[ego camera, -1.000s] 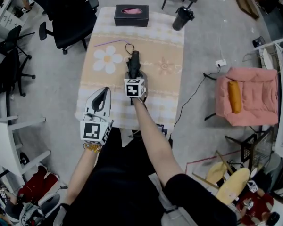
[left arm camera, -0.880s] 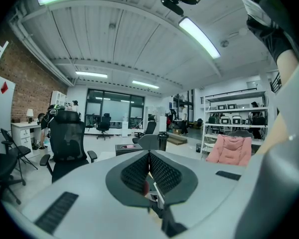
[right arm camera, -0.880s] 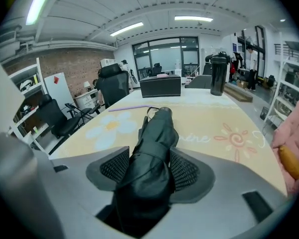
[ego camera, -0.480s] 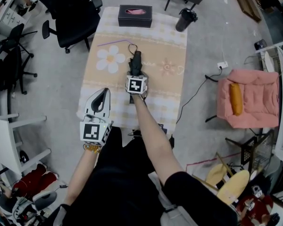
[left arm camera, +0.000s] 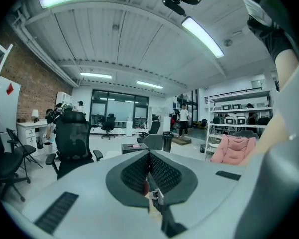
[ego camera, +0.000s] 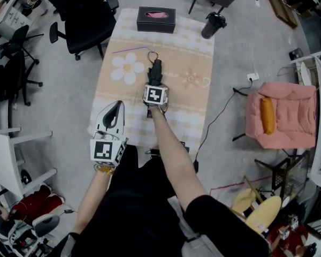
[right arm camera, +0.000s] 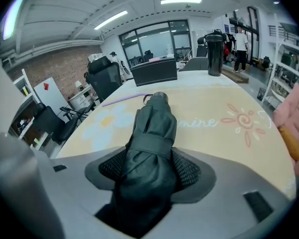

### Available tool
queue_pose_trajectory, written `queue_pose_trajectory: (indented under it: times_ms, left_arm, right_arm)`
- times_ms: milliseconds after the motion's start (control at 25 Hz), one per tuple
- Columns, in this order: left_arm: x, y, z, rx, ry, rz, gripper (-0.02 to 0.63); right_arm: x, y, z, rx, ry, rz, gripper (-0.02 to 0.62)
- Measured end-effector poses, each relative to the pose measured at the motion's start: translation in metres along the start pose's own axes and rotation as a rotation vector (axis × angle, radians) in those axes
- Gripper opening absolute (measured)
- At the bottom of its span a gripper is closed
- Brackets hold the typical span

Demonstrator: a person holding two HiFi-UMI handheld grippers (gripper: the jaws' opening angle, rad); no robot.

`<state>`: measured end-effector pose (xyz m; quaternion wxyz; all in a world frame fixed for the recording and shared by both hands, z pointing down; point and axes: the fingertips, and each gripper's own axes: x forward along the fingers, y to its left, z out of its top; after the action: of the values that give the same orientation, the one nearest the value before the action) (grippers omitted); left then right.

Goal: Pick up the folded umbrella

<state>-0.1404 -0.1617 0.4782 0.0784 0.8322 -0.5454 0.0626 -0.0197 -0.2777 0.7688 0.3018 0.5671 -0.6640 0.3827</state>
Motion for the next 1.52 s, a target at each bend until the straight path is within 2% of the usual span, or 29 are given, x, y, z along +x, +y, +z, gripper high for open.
queue_pose_trajectory:
  times_ms: [80, 200, 320, 560, 680, 760, 920, 1160, 1360, 1520]
  left_arm:
    - [0.000, -0.001, -0.001, -0.002, 0.002, -0.001, 0.014]
    - [0.001, -0.001, -0.001, -0.001, 0.001, 0.000, 0.014]
    - [0.000, -0.003, 0.000, -0.002, -0.003, 0.003, 0.014]
    - [-0.002, -0.004, 0.001, 0.010, -0.002, 0.007, 0.014]
    - [-0.005, -0.004, 0.003, 0.011, -0.009, 0.009, 0.014]
    - [-0.006, -0.003, 0.004, 0.011, -0.011, 0.013, 0.014]
    - [-0.007, -0.002, 0.004, 0.008, -0.006, 0.019, 0.014]
    - [-0.005, -0.002, 0.006, 0.011, -0.009, 0.017, 0.014]
    - [-0.005, -0.004, 0.005, 0.011, -0.013, 0.011, 0.014]
    - [-0.003, -0.008, 0.006, 0.013, -0.013, 0.003, 0.014]
  right_arm:
    - [0.000, 0.001, 0.001, -0.001, -0.001, 0.005, 0.264]
    - [0.000, 0.017, -0.002, 0.038, 0.009, 0.092, 0.262]
    - [-0.004, -0.003, -0.001, -0.005, 0.004, 0.005, 0.261]
    - [-0.004, -0.005, -0.005, 0.012, -0.011, 0.019, 0.241]
    - [-0.002, 0.005, -0.005, 0.032, -0.033, 0.071, 0.233]
    - [-0.003, 0.005, -0.002, 0.025, -0.043, 0.073, 0.230]
    - [-0.006, 0.024, -0.009, 0.051, -0.014, 0.166, 0.227]
    - [-0.010, 0.013, -0.009, -0.011, -0.010, 0.110, 0.222]
    - [-0.014, 0.023, -0.014, 0.004, -0.020, 0.185, 0.221]
    - [-0.025, 0.013, 0.008, -0.053, -0.111, 0.146, 0.221]
